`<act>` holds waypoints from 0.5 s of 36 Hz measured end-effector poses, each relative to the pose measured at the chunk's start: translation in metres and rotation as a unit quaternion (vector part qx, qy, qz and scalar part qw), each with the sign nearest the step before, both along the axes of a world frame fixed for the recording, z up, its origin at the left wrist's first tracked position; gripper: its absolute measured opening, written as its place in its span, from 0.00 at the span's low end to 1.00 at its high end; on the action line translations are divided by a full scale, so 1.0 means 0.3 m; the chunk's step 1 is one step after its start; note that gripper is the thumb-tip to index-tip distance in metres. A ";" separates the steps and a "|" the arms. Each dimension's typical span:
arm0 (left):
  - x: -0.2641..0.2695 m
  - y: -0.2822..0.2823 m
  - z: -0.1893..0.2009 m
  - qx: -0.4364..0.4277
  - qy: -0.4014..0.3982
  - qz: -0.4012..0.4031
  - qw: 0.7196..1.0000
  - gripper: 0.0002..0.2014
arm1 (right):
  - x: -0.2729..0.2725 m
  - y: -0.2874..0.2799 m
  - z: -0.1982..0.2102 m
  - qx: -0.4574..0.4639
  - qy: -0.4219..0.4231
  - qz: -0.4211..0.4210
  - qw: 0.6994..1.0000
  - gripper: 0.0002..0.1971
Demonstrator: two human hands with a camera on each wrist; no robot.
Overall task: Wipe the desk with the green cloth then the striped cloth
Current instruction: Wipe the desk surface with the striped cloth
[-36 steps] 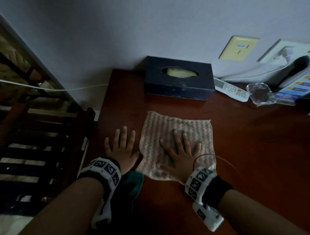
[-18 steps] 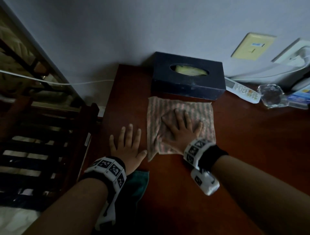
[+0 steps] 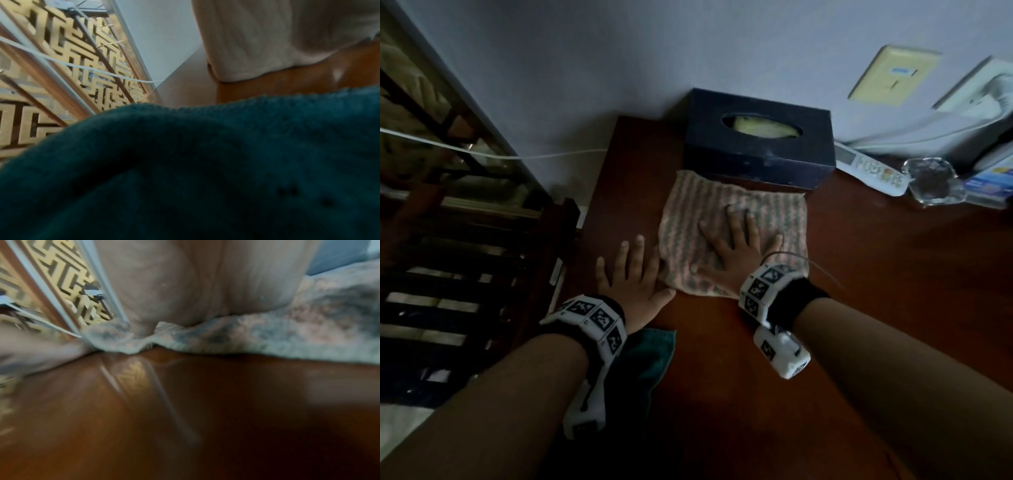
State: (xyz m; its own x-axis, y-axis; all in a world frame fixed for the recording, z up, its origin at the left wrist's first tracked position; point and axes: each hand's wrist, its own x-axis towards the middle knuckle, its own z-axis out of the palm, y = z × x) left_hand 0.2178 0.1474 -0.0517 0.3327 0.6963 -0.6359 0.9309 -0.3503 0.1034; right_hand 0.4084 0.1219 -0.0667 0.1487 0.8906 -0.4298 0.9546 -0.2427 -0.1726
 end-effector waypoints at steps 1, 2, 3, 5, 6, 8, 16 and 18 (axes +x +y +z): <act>0.003 0.001 0.001 -0.003 -0.006 0.012 1.000 0.37 | -0.008 -0.026 -0.007 -0.001 0.001 0.001 1.000 0.37; 0.005 -0.001 0.000 -0.001 -0.011 0.021 1.000 0.38 | -0.016 -0.052 -0.014 -0.001 0.001 0.003 1.000 0.37; 0.009 -0.006 -0.001 0.005 -0.015 0.026 1.000 0.40 | -0.023 -0.085 -0.016 -0.003 -0.001 0.006 1.000 0.38; 0.003 0.003 -0.001 0.010 -0.016 0.032 0.999 0.42 | -0.046 -0.133 -0.026 -0.012 -0.006 0.015 1.000 0.41; 0.003 0.005 0.004 0.007 -0.017 0.032 0.999 0.42 | -0.052 -0.164 -0.025 -0.014 -0.010 0.017 1.000 0.42; 0.005 0.007 0.027 -0.002 -0.037 0.048 0.998 0.43 | -0.061 -0.220 -0.013 -0.013 -0.014 0.019 1.000 0.40; 0.144 -0.115 0.151 0.123 -0.204 0.017 0.971 0.35 | -0.066 -0.324 0.007 -0.014 0.000 0.027 1.000 0.51; 0.190 -0.149 0.154 0.117 -0.222 -0.073 0.965 0.32 | -0.052 -0.356 0.012 0.019 0.019 -0.003 1.000 0.51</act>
